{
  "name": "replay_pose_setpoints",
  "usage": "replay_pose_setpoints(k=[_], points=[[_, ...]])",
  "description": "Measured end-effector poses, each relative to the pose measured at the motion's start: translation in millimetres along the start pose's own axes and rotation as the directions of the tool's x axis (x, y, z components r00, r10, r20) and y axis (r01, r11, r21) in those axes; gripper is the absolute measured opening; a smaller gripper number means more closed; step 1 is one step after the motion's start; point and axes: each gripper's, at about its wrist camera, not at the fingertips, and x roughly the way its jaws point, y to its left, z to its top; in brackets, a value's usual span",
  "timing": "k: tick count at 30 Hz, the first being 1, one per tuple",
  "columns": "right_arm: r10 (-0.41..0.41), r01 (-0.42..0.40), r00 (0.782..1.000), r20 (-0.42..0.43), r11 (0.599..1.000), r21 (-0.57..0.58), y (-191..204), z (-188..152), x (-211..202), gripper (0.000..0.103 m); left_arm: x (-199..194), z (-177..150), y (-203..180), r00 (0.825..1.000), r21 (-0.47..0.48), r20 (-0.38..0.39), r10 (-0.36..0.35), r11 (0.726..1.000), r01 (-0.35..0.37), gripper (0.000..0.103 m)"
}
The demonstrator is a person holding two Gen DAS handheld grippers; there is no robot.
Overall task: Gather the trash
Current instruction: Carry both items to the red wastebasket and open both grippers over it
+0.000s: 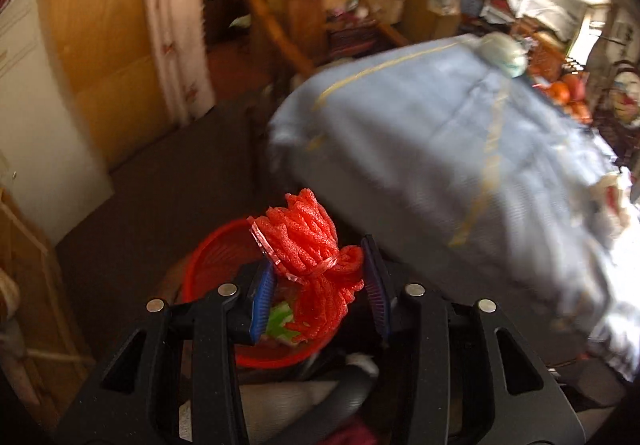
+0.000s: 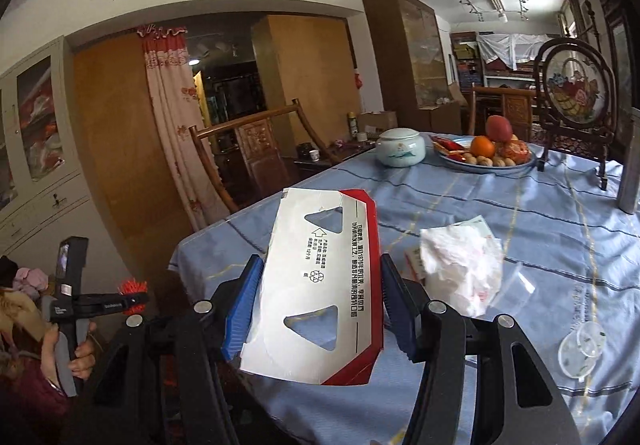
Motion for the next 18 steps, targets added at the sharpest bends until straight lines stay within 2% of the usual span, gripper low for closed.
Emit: replay_pose_setpoints(k=[1, 3, 5, 6, 8, 12, 15, 18], points=[[0.015, -0.015, 1.0, -0.006, 1.0, -0.003, 9, 0, 5, 0.058, 9, -2, 5, 0.999, -0.008, -0.021, 0.035, 0.999, -0.035, 0.047], [0.055, -0.055, 0.998, -0.027, 0.998, -0.013, 27, 1, 19, 0.058, 20, -2, 16, 0.995, -0.028, -0.033, 0.094, 0.995, -0.095, 0.062], [0.086, -0.088, 0.995, -0.051, 0.996, -0.025, 45, 0, 32, 0.058, 23, -2, 27, 0.992, -0.064, -0.019, 0.122, 0.99, -0.123, 0.079], [0.108, -0.111, 0.992, -0.071, 0.993, -0.034, 57, 0, 43, 0.058, 23, -1, 33, 0.99, -0.086, -0.004, 0.14, 0.986, -0.14, 0.084], [0.138, -0.144, 0.985, -0.105, 0.989, -0.046, 74, -2, 59, 0.058, 22, -1, 43, 0.984, -0.111, 0.016, 0.179, 0.978, -0.176, 0.087], [0.201, -0.218, 0.962, -0.187, 0.973, -0.074, 115, -6, 96, 0.058, 21, -3, 58, 0.958, -0.165, 0.036, 0.285, 0.947, -0.276, 0.093], [0.237, -0.267, 0.939, -0.251, 0.959, -0.092, 143, -12, 120, 0.058, 22, -5, 69, 0.953, -0.209, 0.028, 0.301, 0.934, -0.289, 0.095], [0.277, -0.328, 0.904, -0.325, 0.938, -0.113, 175, -19, 149, 0.058, 23, -7, 89, 0.956, -0.268, 0.009, 0.294, 0.921, -0.281, 0.095]])
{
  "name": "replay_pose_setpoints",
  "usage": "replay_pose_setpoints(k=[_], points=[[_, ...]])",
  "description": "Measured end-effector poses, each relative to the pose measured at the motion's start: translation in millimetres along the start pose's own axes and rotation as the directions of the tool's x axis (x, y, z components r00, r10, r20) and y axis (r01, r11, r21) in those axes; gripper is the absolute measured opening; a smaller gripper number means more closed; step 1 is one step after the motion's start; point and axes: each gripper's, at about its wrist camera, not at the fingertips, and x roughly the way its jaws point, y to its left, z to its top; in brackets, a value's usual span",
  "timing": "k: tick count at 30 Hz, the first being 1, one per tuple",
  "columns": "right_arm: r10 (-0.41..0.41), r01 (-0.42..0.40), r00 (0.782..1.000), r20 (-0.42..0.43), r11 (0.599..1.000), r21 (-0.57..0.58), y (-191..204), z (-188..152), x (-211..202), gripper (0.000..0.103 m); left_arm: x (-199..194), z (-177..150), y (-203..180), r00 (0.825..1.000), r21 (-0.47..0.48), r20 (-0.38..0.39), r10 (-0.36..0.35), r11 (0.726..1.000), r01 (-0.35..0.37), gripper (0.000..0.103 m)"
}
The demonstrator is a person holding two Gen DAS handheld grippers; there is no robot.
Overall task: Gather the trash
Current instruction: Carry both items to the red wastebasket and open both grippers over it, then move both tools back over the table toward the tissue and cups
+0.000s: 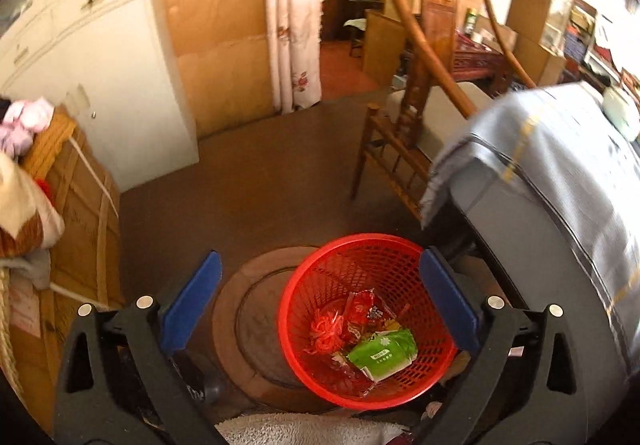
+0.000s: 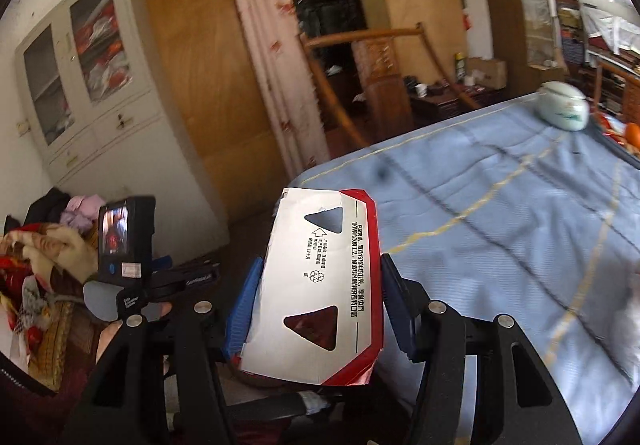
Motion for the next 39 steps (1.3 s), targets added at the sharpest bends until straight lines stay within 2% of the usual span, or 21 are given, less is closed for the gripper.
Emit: replay_pose_setpoints(k=[5, 6, 8, 13, 20, 27, 33, 39], points=[[0.121, -0.127, 0.986, -0.112, 0.99, -0.056, 38, 8, 59, 0.059, 12, 12, 30, 0.999, -0.111, -0.02, 0.034, 0.993, -0.035, 0.096], [0.127, -0.134, 0.985, -0.119, 0.989, -0.058, 44, 9, 66, 0.06, 15, 14, 36, 0.999, -0.133, -0.027, 0.038, 0.99, -0.042, 0.096], [0.115, -0.123, 0.987, -0.114, 0.991, -0.059, 50, 13, 76, 0.074, 18, 14, 45, 0.999, -0.168, -0.035, 0.039, 0.985, -0.045, 0.096], [0.089, -0.093, 0.992, -0.093, 0.995, -0.04, 42, 9, 71, 0.076, 23, 15, 43, 0.999, -0.15, -0.043, 0.032, 0.988, -0.039, 0.096], [0.048, -0.047, 0.998, -0.042, 0.998, 0.029, 12, -3, 44, 0.081, 16, 11, 23, 0.999, -0.084, -0.026, 0.024, 0.996, -0.026, 0.096], [-0.011, 0.008, 0.999, 0.042, 0.998, 0.064, -7, -11, 0, 0.085, -2, 8, 4, 1.0, -0.024, 0.009, -0.014, 1.0, 0.014, 0.096], [-0.071, 0.06, 0.99, 0.121, 0.994, 0.095, -19, -20, -43, 0.088, -32, 3, -18, 0.996, 0.04, 0.076, -0.05, 0.998, 0.047, 0.096], [-0.141, 0.113, 0.969, 0.202, 0.983, 0.143, -34, -33, -89, 0.092, -54, -6, -42, 0.99, 0.125, 0.108, -0.091, 0.989, 0.077, 0.096]])
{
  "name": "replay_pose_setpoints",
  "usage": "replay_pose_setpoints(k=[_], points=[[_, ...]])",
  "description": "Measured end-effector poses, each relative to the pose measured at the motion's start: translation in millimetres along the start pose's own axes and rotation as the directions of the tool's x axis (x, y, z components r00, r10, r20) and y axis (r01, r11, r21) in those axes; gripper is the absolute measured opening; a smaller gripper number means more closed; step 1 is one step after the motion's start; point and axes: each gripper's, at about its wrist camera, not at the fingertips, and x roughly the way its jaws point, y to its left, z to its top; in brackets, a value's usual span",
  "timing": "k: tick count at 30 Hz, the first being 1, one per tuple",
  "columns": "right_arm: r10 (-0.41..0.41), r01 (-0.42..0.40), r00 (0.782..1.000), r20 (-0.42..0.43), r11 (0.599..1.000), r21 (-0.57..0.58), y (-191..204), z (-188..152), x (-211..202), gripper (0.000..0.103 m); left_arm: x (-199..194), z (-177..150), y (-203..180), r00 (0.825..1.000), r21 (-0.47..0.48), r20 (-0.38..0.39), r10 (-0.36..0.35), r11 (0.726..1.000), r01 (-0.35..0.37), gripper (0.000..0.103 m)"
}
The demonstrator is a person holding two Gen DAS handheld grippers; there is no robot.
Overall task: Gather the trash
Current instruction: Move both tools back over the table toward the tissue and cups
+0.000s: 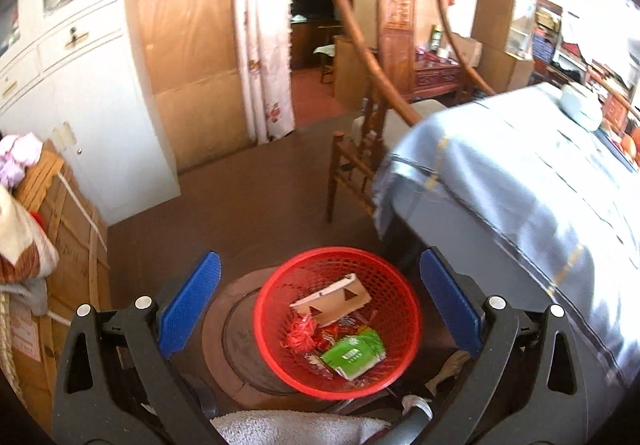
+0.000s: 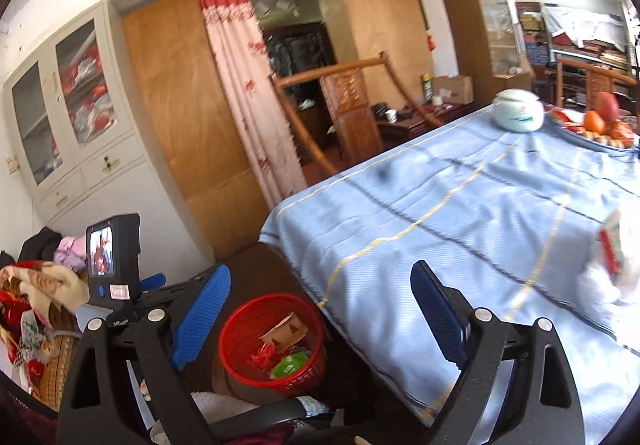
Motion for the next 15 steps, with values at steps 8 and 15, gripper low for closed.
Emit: replay_pose_setpoints(k=[8, 15], points=[[-0.144, 0.136, 0.982, 0.123, 0.988, 0.077, -47, -8, -69, 0.097, -21, -10, -37, 0.998, 0.111, 0.025, -0.05, 0.993, 0.047, 0.096], [-0.345, 0.317, 0.923, 0.171, 0.933, 0.171, -105, -31, -126, 0.097, -26, -23, -82, 0.988, 0.212, -0.034, -0.148, 0.965, 0.152, 0.096]])
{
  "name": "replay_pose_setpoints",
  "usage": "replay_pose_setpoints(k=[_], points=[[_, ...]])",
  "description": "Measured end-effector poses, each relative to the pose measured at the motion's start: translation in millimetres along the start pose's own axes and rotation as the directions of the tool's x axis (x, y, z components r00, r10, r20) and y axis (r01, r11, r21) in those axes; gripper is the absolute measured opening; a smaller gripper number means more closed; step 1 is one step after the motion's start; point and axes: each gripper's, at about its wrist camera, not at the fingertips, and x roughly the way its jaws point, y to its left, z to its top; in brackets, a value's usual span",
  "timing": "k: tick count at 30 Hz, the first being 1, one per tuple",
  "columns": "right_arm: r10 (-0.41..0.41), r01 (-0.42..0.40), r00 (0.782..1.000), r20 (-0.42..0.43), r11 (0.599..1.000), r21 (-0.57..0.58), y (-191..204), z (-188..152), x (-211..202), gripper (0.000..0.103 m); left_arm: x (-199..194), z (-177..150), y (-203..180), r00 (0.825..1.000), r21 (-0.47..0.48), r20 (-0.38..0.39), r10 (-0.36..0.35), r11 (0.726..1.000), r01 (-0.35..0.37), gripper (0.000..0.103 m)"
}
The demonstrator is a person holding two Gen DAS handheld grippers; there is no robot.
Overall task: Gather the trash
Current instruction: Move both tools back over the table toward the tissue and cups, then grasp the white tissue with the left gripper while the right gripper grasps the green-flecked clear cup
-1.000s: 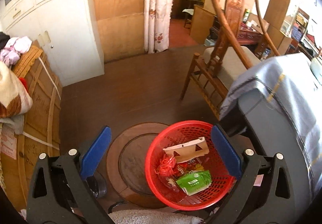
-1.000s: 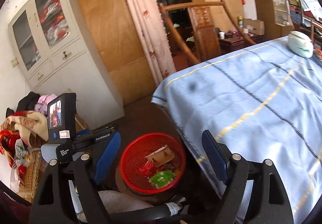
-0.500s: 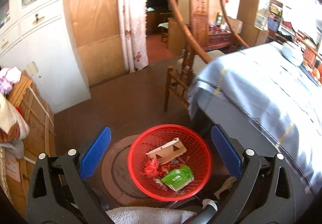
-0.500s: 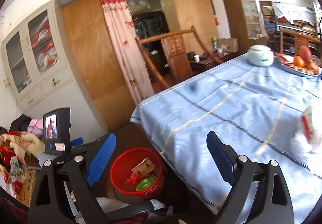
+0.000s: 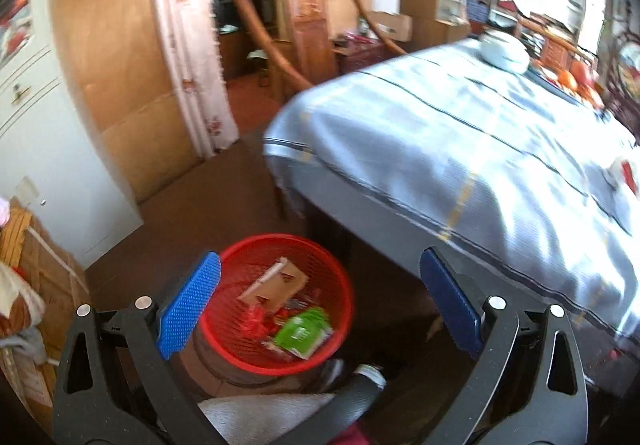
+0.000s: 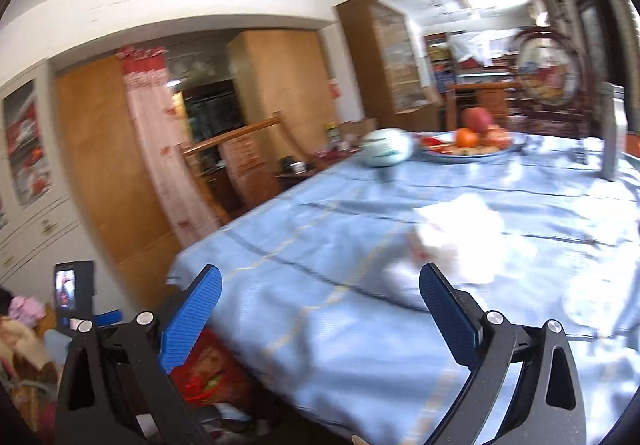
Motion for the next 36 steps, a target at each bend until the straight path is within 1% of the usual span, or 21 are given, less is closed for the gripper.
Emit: replay_pose_setpoints(k=[5, 7, 11, 12, 14, 15, 19, 21, 23, 25, 27, 29, 30, 32, 33, 34, 36], points=[[-0.119, 0.118, 0.993, 0.011, 0.991, 0.07, -55, -4, -15, 0.097, 0, 7, -41, 0.996, 0.078, -0.016, -0.089, 0.993, 0.09, 0.096], [-0.155, 0.152, 0.988, 0.014, 0.983, 0.104, -74, -7, -21, 0.097, -3, 13, -65, 0.991, 0.13, -0.01, -0.13, 0.983, 0.13, 0.096], [-0.223, 0.218, 0.975, 0.02, 0.964, 0.153, -106, -11, -30, 0.097, -8, 25, -113, 0.977, 0.225, -0.003, -0.211, 0.952, 0.207, 0.096], [-0.246, 0.24, 0.969, 0.02, 0.957, 0.162, -114, -12, -32, 0.097, -8, 29, -129, 0.971, 0.253, -0.008, -0.237, 0.939, 0.232, 0.096], [-0.278, 0.271, 0.96, 0.015, 0.946, 0.179, -127, -12, -34, 0.097, -8, 37, -149, 0.964, 0.286, -0.013, -0.267, 0.923, 0.26, 0.096], [-0.292, 0.284, 0.956, 0.012, 0.939, 0.192, -135, -13, -34, 0.097, -8, 41, -164, 0.96, 0.309, -0.012, -0.281, 0.912, 0.271, 0.096], [-0.323, 0.316, 0.946, 0.001, 0.926, 0.209, -155, -12, -35, 0.097, -7, 52, -210, 0.956, 0.389, 0.009, -0.293, 0.882, 0.266, 0.096], [-0.341, 0.334, 0.94, -0.003, 0.92, 0.205, -160, -11, -33, 0.097, -5, 58, -228, 0.955, 0.42, 0.013, -0.295, 0.869, 0.263, 0.096], [-0.351, 0.347, 0.936, -0.012, 0.916, 0.201, -165, -9, -29, 0.097, -5, 63, -245, 0.951, 0.439, 0.003, -0.31, 0.855, 0.277, 0.096], [-0.369, 0.366, 0.929, -0.023, 0.91, 0.193, -169, -8, -26, 0.097, -5, 65, -266, 0.938, 0.453, -0.028, -0.345, 0.832, 0.32, 0.096], [-0.4, 0.4, 0.916, -0.038, 0.9, 0.171, -172, -7, -21, 0.097, -7, 62, -283, 0.925, 0.473, -0.051, -0.378, 0.806, 0.355, 0.096], [-0.424, 0.427, 0.904, -0.05, 0.891, 0.157, -175, -8, -17, 0.097, -13, 54, -302, 0.911, 0.515, -0.058, -0.408, 0.77, 0.377, 0.096], [-0.426, 0.429, 0.903, -0.056, 0.889, 0.158, -177, -9, -16, 0.097, -16, 51, -311, 0.906, 0.537, -0.057, -0.42, 0.752, 0.382, 0.096], [-0.389, 0.393, 0.919, -0.06, 0.899, 0.194, -183, -10, -17, 0.097, -21, 43, -327, 0.893, 0.578, -0.052, -0.447, 0.716, 0.392, 0.096], [-0.386, 0.389, 0.921, -0.057, 0.898, 0.205, -185, -10, -18, 0.097, -25, 38, -337, 0.884, 0.602, -0.042, -0.465, 0.695, 0.393, 0.096], [-0.382, 0.386, 0.922, -0.058, 0.896, 0.22, -188, -10, -18, 0.097, -28, 34, -342, 0.88, 0.615, -0.03, -0.474, 0.685, 0.39, 0.096], [-0.352, 0.358, 0.933, -0.071, 0.899, 0.25, -194, -12, -17, 0.097, -30, 30, -354, 0.875, 0.639, -0.004, -0.484, 0.672, 0.374, 0.096]])
